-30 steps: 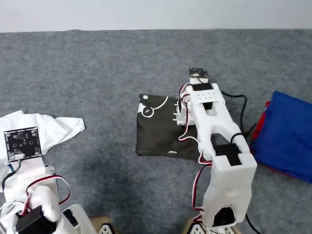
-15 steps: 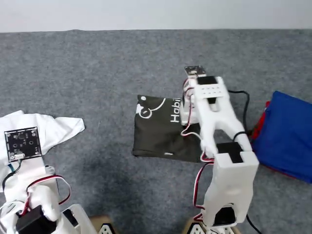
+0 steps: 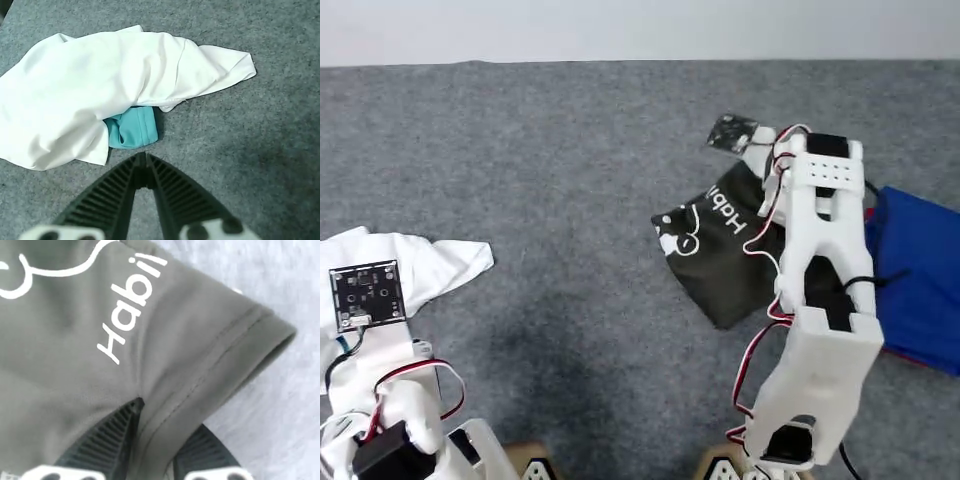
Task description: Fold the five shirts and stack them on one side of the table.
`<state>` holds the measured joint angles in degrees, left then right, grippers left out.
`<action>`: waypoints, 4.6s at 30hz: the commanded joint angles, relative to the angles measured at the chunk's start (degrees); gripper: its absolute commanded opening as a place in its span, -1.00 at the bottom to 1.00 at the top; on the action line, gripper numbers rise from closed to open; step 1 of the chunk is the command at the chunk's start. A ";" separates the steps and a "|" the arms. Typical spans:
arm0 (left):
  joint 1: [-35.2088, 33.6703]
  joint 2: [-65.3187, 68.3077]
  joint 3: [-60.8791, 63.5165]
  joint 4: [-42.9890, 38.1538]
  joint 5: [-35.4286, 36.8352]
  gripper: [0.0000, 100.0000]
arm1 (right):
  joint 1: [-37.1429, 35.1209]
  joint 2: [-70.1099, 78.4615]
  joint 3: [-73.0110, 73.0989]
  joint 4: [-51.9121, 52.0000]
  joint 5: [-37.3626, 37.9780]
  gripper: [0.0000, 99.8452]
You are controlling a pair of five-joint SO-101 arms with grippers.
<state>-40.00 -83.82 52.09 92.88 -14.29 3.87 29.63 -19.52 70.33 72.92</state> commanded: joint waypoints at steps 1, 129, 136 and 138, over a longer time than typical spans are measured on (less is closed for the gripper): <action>0.18 -0.18 -0.22 -1.41 -0.70 -0.99 | -3.12 1.01 -3.34 -3.82 4.84 -0.98; 0.18 -0.18 -0.13 -1.41 -0.88 -0.99 | -2.77 5.41 -19.43 25.63 -75.34 -0.98; 0.18 -0.18 -0.13 -1.41 -0.88 -0.99 | -0.84 -7.43 -19.43 31.78 -68.31 -0.98; 0.18 -0.18 -0.13 -1.41 -0.88 -0.99 | -0.40 -10.42 -19.08 32.57 -67.52 -0.98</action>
<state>-40.00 -83.82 52.09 92.88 -14.64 2.29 26.73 -38.07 100.48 3.38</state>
